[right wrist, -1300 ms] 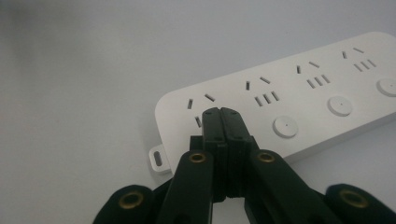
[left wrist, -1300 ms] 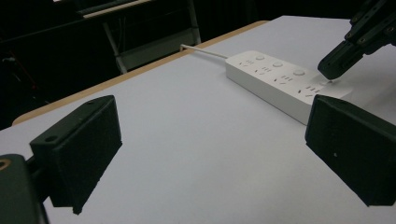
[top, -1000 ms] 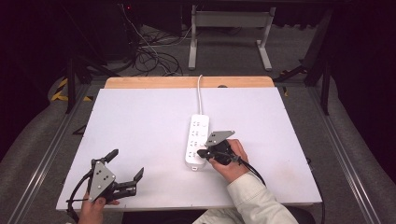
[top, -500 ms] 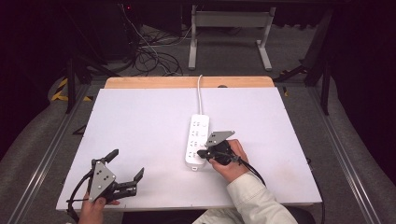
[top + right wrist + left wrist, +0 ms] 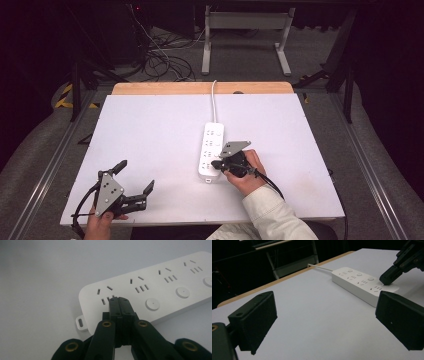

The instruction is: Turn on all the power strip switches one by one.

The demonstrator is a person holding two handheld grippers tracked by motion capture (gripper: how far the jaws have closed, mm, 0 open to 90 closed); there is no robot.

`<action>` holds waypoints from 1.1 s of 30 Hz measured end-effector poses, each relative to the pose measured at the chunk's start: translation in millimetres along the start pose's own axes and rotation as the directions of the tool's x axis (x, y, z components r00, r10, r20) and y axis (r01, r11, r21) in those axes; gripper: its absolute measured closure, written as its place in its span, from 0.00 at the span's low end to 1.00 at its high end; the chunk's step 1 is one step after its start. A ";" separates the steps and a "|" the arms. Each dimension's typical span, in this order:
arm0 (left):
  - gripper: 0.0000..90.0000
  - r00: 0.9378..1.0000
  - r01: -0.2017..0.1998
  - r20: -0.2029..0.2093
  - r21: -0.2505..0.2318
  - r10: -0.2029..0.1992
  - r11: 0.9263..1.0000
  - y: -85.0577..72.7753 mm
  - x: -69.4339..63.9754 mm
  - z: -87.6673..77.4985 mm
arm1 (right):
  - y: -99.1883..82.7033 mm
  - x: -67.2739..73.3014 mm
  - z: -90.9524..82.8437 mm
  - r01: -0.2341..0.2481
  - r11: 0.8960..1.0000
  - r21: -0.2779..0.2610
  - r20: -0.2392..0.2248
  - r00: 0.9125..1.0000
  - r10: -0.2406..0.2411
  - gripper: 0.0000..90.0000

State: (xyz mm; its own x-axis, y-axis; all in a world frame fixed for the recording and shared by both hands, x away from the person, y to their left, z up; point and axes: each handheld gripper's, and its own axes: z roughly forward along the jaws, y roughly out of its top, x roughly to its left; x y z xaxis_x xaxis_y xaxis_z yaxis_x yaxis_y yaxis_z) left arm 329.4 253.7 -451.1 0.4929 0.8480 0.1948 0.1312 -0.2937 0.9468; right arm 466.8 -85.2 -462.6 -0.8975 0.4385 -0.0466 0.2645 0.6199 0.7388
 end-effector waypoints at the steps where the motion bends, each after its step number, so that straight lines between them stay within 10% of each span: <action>1: 0.04 1.000 0.000 0.000 0.000 0.000 1.000 0.0 0.0 0.0 | -0.2 -0.9 0.0 0.000 1.000 0.002 0.001 1.000 0.000 1.00; 20: 0.04 1.000 -0.005 0.005 -0.001 0.005 1.000 0.4 0.4 -0.9 | 1.6 1.5 1.1 0.000 1.000 0.018 0.009 1.000 0.000 1.00; 33: 0.04 1.000 0.001 0.007 0.001 -0.001 1.000 0.1 0.6 -0.2 | 13.2 -5.1 -13.7 -0.005 0.995 -0.100 0.051 0.999 0.010 1.00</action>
State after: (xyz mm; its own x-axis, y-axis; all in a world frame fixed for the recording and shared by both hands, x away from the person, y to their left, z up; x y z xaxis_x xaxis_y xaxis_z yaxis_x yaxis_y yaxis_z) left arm 329.6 254.2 -450.8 0.4988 0.8452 0.1921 0.1324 -0.2934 0.9468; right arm 470.0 -88.1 -443.4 -0.8756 0.4773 -0.0738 0.2321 0.5498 0.8024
